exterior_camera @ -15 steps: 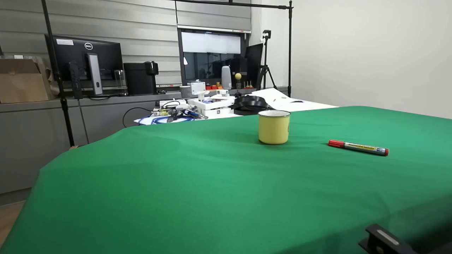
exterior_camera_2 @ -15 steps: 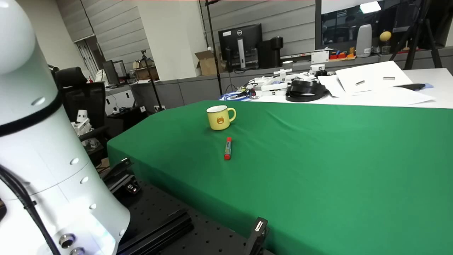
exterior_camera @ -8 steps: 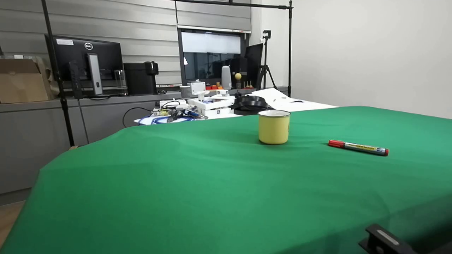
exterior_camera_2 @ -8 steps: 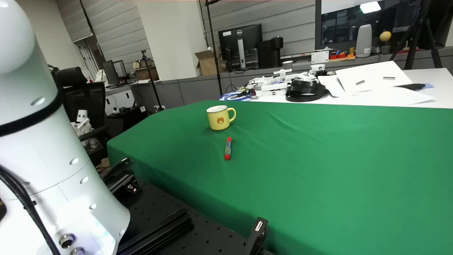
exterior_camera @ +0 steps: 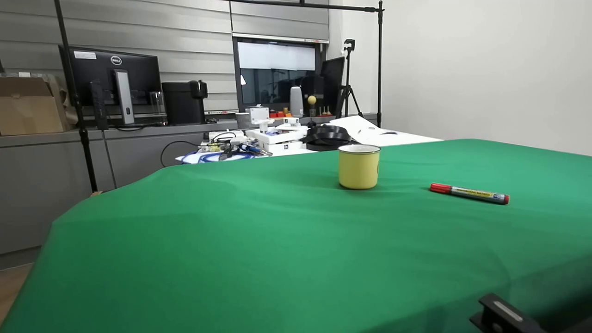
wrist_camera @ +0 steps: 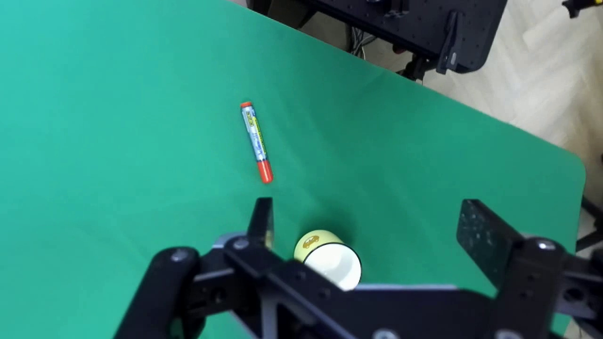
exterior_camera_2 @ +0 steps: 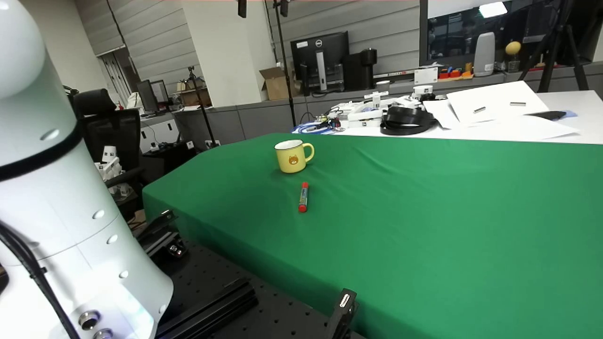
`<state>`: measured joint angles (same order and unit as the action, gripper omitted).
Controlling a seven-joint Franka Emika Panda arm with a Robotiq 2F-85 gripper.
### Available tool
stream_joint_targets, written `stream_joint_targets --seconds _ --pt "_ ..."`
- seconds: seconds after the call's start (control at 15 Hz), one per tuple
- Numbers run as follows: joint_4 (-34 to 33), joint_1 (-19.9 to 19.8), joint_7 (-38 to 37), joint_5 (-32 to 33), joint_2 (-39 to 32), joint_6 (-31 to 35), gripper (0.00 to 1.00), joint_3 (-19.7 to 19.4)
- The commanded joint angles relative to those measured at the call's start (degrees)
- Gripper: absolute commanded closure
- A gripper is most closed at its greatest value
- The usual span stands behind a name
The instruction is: Put the marker into the cup.
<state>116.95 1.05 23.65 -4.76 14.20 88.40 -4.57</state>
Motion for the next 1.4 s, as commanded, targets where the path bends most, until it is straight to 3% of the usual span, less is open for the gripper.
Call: stream_joint_targets --seconds 0.0,0.27,0.33,0.87,1.13,1.33 --pt "0.04 0.51 10.16 4.65 -1.97 -0.2 0.0 0.12" --pt "2.42 0.72 16.7 14.49 -2.44 3.84 0.0 1.65" --pt "1.19 0.32 14.77 10.93 -2.91 2.08 0.0 1.07" --pt "1.6 0.27 15.02 11.36 -3.21 2.5 0.0 1.22" --pt "8.4 0.03 12.26 11.39 -0.75 9.09 0.0 1.26" --pt "14.25 -0.66 8.31 11.33 -0.25 17.53 0.0 0.96"
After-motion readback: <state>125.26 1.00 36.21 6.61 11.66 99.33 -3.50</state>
